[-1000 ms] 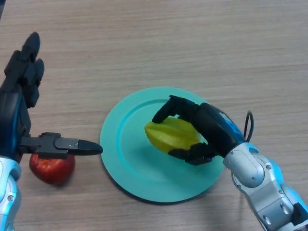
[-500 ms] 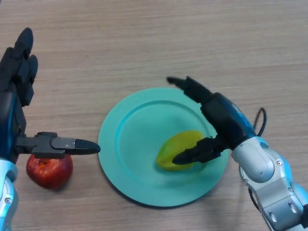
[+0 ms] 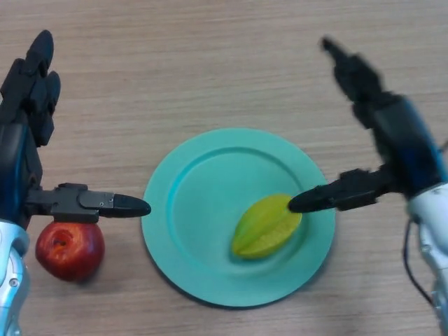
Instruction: Pick up the yellow starfruit and place it on the plate
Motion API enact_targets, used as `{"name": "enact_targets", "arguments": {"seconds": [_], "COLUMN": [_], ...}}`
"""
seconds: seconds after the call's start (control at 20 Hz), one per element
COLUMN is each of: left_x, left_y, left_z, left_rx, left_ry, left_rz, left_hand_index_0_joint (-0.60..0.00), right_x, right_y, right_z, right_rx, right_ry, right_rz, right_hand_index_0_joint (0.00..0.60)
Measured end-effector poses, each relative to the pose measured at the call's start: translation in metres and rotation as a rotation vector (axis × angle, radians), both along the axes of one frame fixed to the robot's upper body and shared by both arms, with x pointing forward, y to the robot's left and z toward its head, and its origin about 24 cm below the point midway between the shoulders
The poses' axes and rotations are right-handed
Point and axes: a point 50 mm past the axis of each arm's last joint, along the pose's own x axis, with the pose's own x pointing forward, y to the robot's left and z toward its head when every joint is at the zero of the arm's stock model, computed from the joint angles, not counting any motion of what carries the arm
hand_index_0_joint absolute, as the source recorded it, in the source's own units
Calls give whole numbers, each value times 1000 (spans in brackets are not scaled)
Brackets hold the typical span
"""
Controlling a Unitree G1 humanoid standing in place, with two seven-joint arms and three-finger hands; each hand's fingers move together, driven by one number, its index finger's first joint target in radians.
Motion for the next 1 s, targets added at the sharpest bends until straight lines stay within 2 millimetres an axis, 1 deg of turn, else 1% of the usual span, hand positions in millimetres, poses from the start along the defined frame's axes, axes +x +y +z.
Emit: {"name": "enact_targets", "arguments": {"seconds": [0.1, 0.15, 0.2, 0.25, 0.35, 0.4, 0.55, 0.65, 0.75, 1.0], "left_x": [2, 3, 3, 3, 4, 4, 4, 5, 5, 6], "left_y": [-3, -4, -4, -4, -5, -5, -4, -4, -5, -4], "left_z": [-6, -9, -10, -9, -9, -8, -6, -6, -6, -8], "left_rx": [-5, -10, -12, -13, -10, -13, -28, -20, -21, -17], "left_ry": [26, 39, 41, 40, 40, 41, 34, 20, 20, 26], "left_rz": [-13, -14, -17, -16, -29, -44, -57, -57, -57, -53], "left_hand_index_0_joint": [0, 0, 0, 0, 0, 0, 0, 0, 0, 0], "right_x": [-5, -7, -14, -17, -21, -21, -18, -14, -13, -12], "right_y": [-13, -18, -23, -24, -25, -24, -24, -24, -23, -21], "right_z": [-1, -3, -7, -6, 0, 0, -3, -9, -13, -14], "right_rx": [97, 117, 144, 154, 156, 158, 154, 117, 119, 117], "right_ry": [35, 57, 98, 108, 78, 76, 90, 100, 119, 111], "right_rz": [-1, -13, -26, -26, -30, -32, -33, -51, -49, -38], "right_hand_index_0_joint": [0, 0, 0, 0, 0, 0, 0, 0, 0, 0]}}
